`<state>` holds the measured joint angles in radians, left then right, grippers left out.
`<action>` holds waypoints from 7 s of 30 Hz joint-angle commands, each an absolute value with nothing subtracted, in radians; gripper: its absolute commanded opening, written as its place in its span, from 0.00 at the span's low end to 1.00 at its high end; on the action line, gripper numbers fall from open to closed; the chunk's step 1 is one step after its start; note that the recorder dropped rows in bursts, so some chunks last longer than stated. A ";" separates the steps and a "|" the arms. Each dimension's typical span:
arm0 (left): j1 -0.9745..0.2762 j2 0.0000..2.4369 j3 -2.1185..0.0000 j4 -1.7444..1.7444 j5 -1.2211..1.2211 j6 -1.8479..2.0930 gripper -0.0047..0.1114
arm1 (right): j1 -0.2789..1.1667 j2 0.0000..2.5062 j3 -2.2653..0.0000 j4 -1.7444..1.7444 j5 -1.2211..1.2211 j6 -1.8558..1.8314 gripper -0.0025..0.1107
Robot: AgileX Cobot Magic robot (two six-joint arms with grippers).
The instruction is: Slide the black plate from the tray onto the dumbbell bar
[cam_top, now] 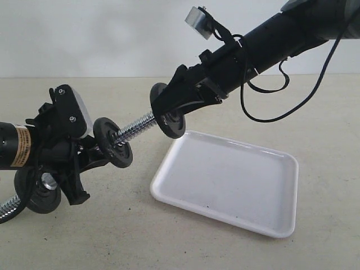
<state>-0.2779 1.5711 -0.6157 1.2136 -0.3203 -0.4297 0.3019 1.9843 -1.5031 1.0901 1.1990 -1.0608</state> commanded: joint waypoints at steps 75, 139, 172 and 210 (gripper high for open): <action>-0.280 1.472 -0.652 1.285 -1.221 -0.420 0.08 | 0.380 1.967 -1.512 1.145 1.221 -1.084 0.03; -0.280 1.711 -0.652 0.741 -0.950 -0.654 0.08 | 0.179 1.967 -1.583 1.273 1.042 -1.151 0.94; -0.431 1.931 -0.944 0.656 -0.937 -0.702 0.10 | 0.130 1.964 -1.648 1.303 1.221 -1.108 0.94; -0.429 1.417 -0.941 1.118 -0.513 -0.864 0.08 | 0.135 1.964 -1.648 1.386 1.221 -0.973 0.94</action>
<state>-0.4291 1.4668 -0.9464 1.0722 -0.5236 -0.8435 0.1378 1.9753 -1.6412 1.3648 1.2161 -0.9966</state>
